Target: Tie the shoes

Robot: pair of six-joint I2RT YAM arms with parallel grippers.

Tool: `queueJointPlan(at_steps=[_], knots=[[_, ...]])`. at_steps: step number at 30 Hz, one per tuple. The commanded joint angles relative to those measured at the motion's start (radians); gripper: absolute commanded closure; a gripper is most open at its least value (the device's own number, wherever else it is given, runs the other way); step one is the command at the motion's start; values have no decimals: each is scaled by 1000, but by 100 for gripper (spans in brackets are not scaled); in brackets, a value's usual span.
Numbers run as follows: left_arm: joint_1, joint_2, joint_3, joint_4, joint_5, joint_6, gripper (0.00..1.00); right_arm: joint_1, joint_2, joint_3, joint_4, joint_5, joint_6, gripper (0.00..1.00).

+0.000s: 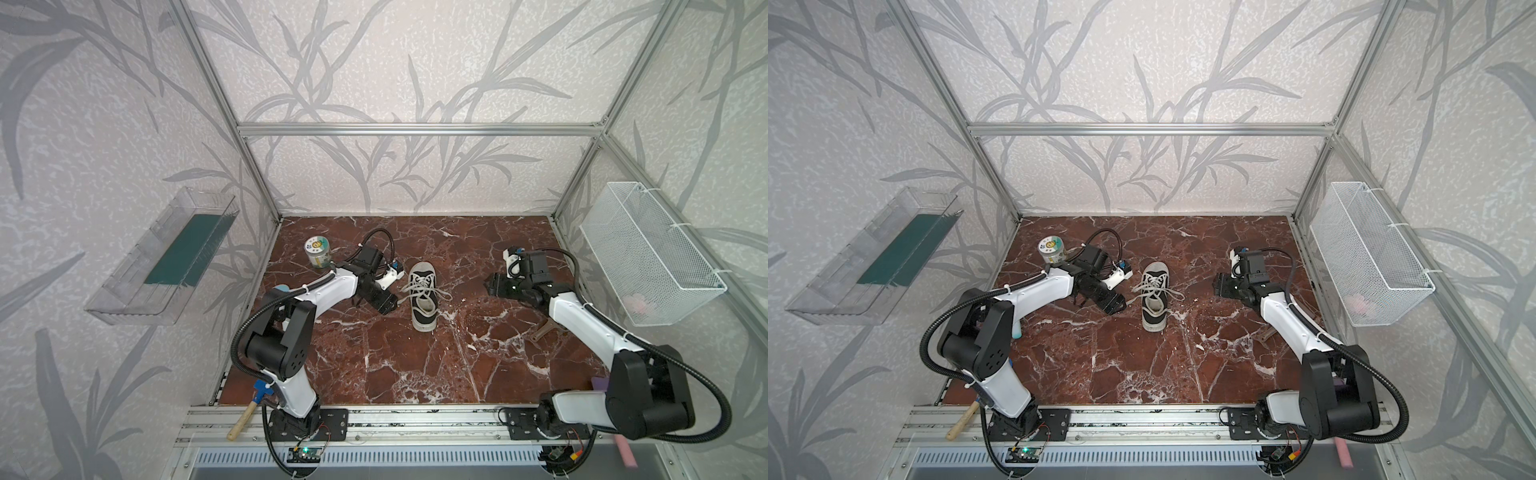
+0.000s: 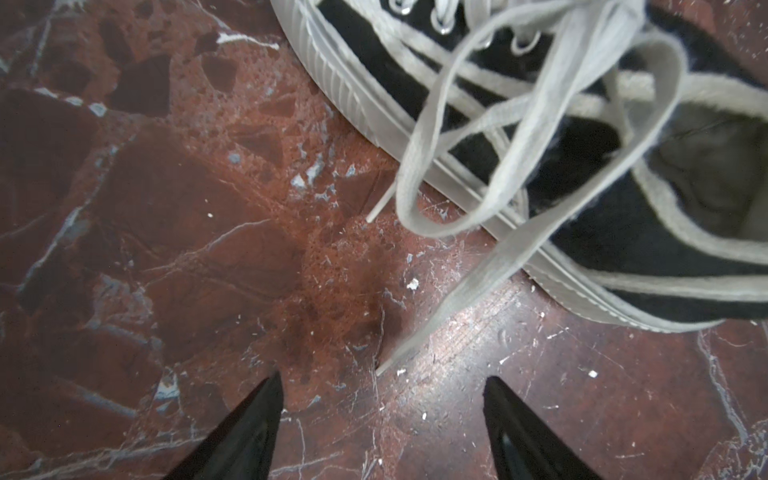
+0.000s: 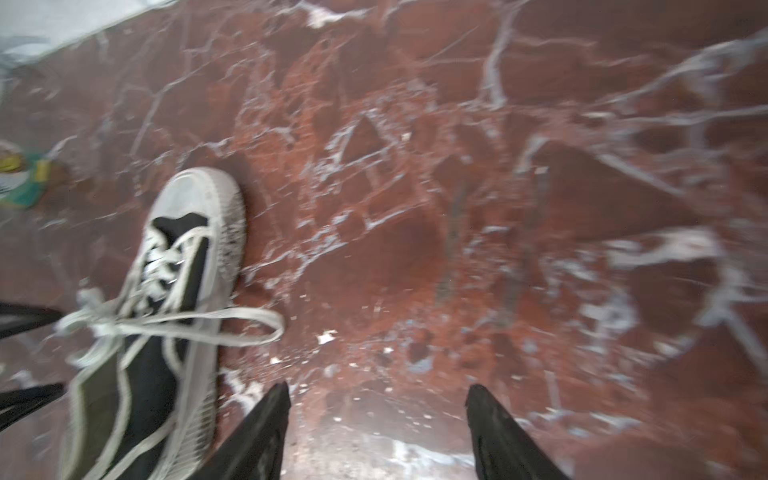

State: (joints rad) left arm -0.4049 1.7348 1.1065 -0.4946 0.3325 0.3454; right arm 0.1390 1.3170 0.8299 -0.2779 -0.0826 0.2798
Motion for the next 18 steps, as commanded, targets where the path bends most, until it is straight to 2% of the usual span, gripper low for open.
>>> queueJointPlan(at_steps=[1,5,12,16,18], knots=[[-6,5,23,-36,-24,37,22,-16,-96,44,-63,264,-82,31],[-6,0,13,-22,-27,49,22,-15,-142,11,54,68,-150,32],[-12,36,39,-38,-41,52,24,19,-20,7,171,-333,-150,34],[-29,61,64,-48,-60,51,26,94,64,75,157,-442,-197,34],[-43,78,83,-53,-66,46,28,108,112,111,157,-489,-173,35]])
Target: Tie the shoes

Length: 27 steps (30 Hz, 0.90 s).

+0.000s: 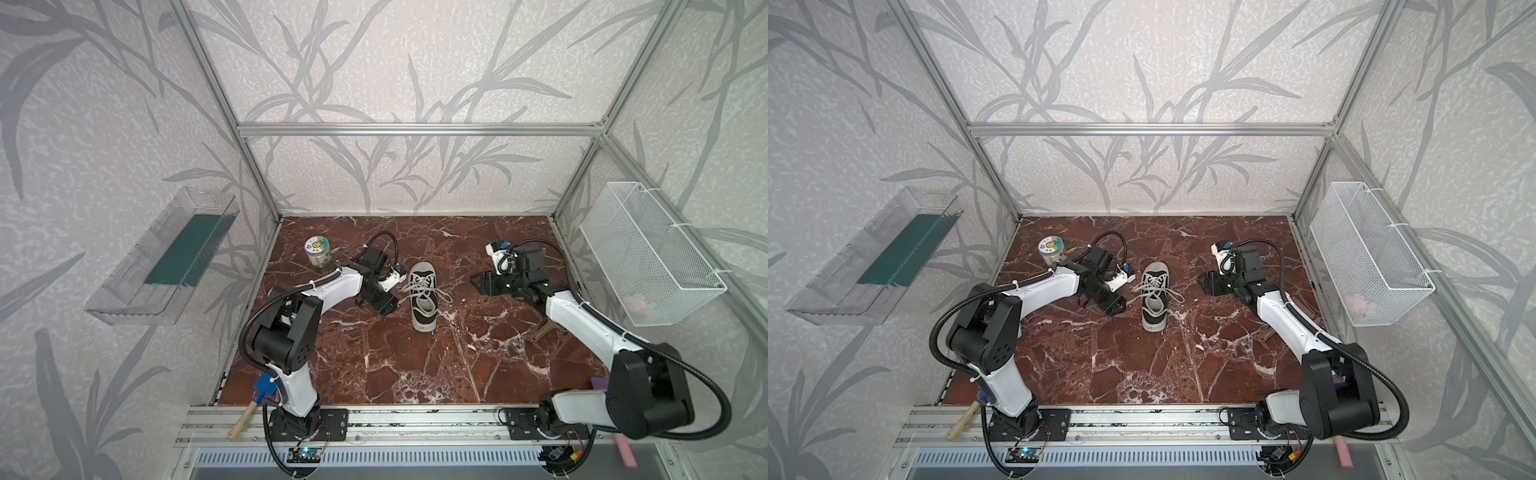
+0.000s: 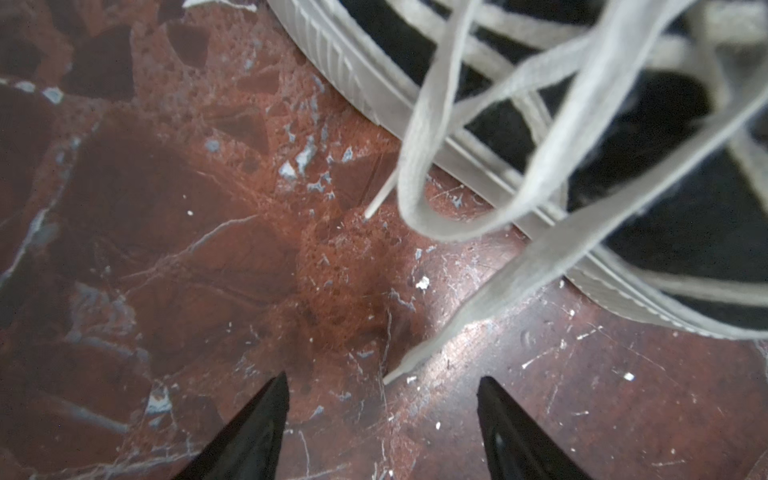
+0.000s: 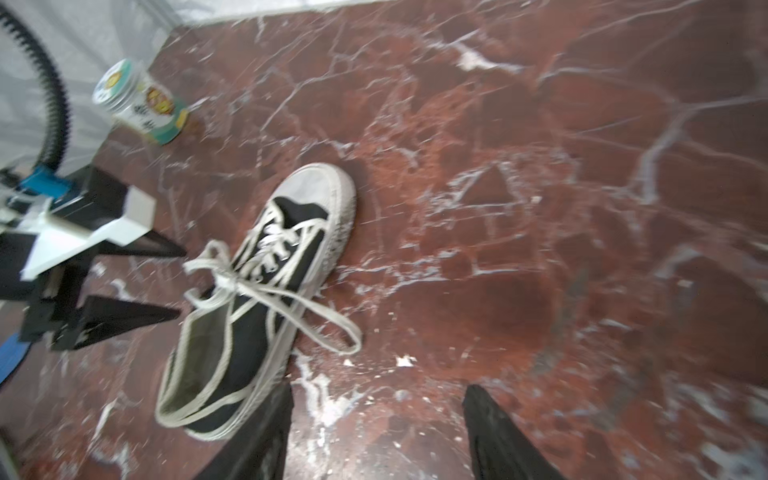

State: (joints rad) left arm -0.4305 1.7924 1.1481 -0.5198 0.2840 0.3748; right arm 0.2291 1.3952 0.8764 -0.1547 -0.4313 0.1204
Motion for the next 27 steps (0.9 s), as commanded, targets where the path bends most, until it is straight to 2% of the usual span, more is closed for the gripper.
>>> queueJointPlan(at_steps=[1,3,5,8,9,11,15,27], knots=[[-23,31,53,-30,-17,9,29,18,59,80,36,-162,7,35],[-35,54,79,-43,-22,-3,35,22,93,102,57,-195,40,36],[-39,77,100,-51,-14,-18,46,34,113,116,85,-214,57,36],[-47,105,132,-79,-29,-26,83,56,145,138,117,-251,52,36],[-47,104,133,-78,-26,-28,91,60,158,146,120,-264,49,36],[-47,89,120,-67,-24,-37,100,70,197,174,106,-287,35,36],[-47,54,94,-38,-13,-67,100,100,266,235,67,-313,-14,36],[-47,-25,-5,71,69,-188,100,208,482,471,-164,-293,-183,42]])
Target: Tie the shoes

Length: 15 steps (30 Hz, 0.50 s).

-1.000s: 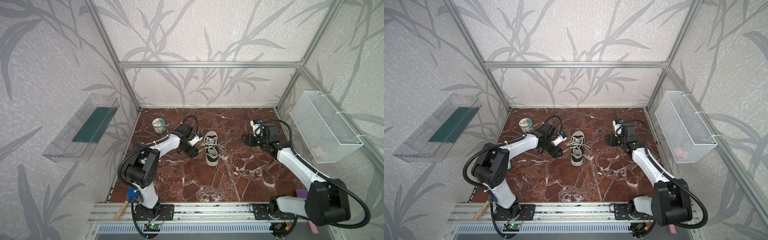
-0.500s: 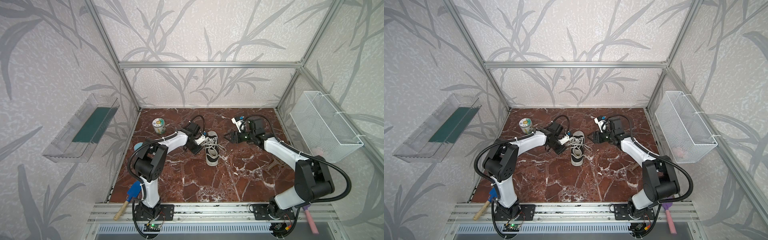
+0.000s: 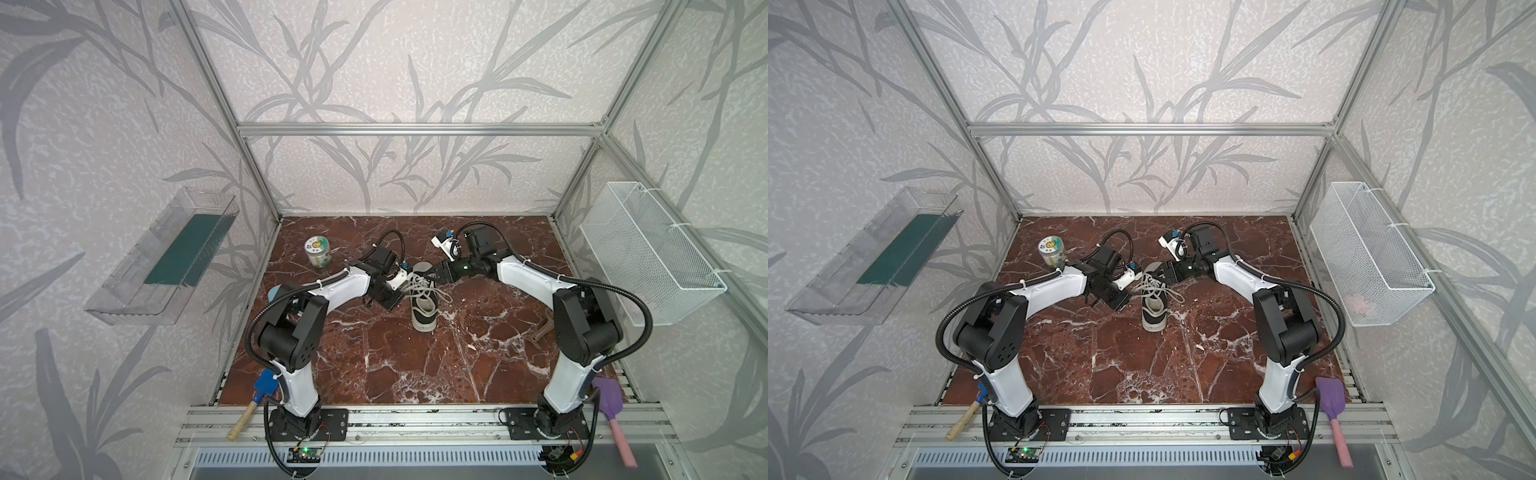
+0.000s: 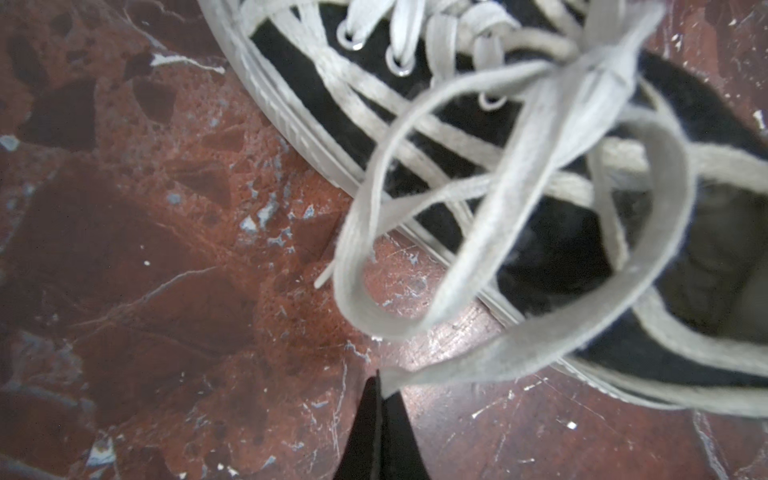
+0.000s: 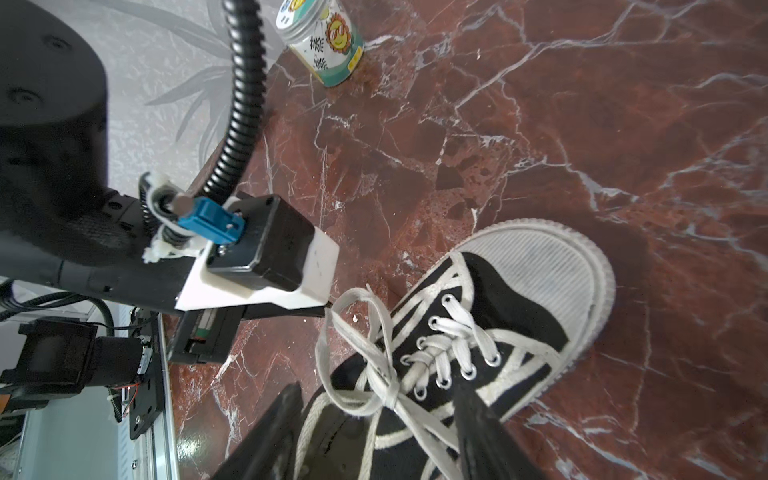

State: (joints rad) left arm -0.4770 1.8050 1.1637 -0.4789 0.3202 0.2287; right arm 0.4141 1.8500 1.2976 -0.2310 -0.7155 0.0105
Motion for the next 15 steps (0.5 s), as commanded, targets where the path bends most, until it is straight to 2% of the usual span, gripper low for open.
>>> queueJointPlan(at_steps=[1,15], knots=[[-1,-38,-24,33,36,-47,100,31,44,67,-102,-6,-86,43],[-1,-40,-59,57,52,-90,100,97,179,198,-191,24,-175,46]])
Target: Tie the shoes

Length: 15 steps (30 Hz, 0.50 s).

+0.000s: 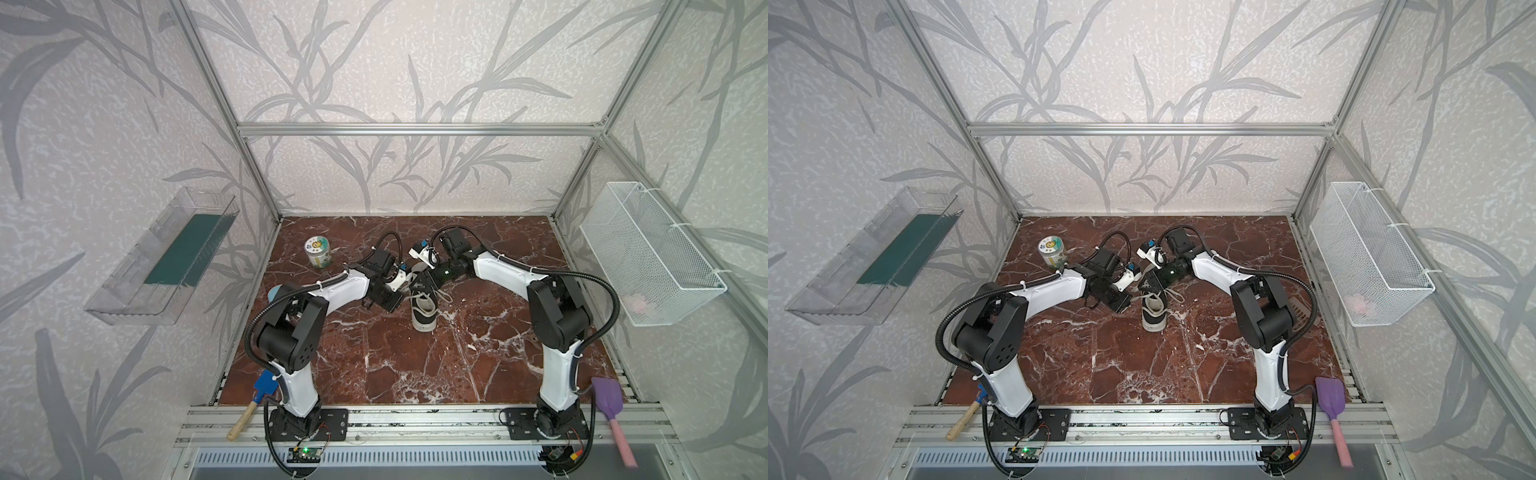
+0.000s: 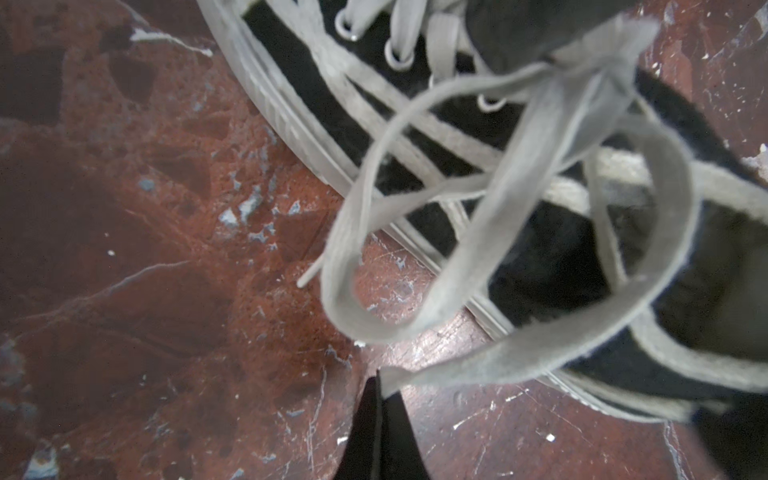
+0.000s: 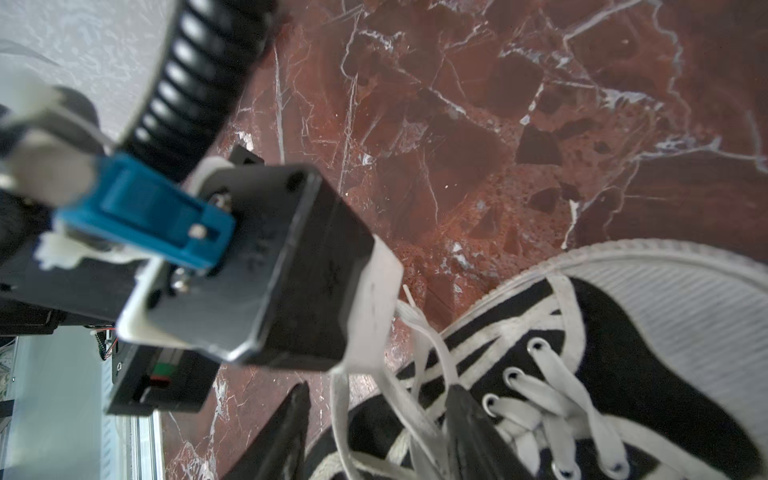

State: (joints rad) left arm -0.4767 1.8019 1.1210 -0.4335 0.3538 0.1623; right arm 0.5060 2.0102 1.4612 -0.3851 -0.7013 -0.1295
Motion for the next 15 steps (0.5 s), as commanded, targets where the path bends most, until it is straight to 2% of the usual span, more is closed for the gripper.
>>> queueJointPlan(at_steps=[1,9,15], knots=[[-1,-38,-18,13,19,-27,100,8,25,37,-39,10,-37,47],[-1,-47,-24,15,11,-31,100,26,41,41,-39,77,-63,48],[-1,-42,-25,16,11,-40,100,31,38,14,12,110,-54,52]])
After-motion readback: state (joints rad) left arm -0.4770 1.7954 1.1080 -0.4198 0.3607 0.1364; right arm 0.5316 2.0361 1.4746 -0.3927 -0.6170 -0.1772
